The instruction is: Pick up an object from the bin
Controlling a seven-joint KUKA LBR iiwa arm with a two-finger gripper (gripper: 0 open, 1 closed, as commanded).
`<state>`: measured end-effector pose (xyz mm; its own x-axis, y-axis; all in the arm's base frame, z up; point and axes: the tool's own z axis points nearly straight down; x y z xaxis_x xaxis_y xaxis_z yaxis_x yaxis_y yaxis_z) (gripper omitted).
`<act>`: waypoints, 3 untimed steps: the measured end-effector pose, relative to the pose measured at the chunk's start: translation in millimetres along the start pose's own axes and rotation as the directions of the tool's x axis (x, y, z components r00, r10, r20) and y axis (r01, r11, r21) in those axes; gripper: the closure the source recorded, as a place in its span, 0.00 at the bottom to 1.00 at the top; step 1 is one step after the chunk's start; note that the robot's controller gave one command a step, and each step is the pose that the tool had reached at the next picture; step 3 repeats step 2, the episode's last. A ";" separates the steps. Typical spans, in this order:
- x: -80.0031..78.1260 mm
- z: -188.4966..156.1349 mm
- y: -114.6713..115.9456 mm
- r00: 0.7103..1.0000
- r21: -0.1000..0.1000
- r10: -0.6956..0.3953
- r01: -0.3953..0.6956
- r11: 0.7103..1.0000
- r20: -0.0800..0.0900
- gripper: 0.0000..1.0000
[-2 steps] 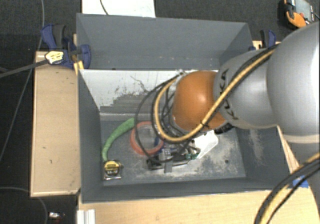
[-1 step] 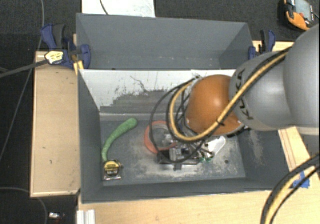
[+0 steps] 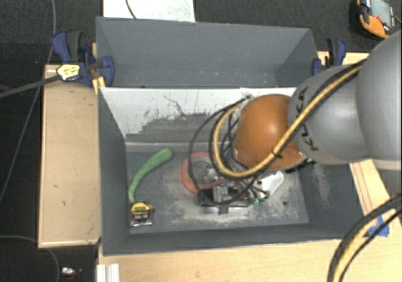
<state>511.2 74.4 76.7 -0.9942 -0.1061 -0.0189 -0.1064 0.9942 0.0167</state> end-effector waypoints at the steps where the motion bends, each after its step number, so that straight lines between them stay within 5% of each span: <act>1: -0.4 -16.0 -0.6 1.000 0.001 0.003 -0.003 1.000 0.005 1.00; 3: -1.4 -28.6 -0.4 1.000 0.001 0.006 -0.006 1.000 0.009 1.00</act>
Offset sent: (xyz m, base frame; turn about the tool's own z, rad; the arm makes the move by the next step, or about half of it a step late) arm -0.0004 -0.0002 0.0342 0.0015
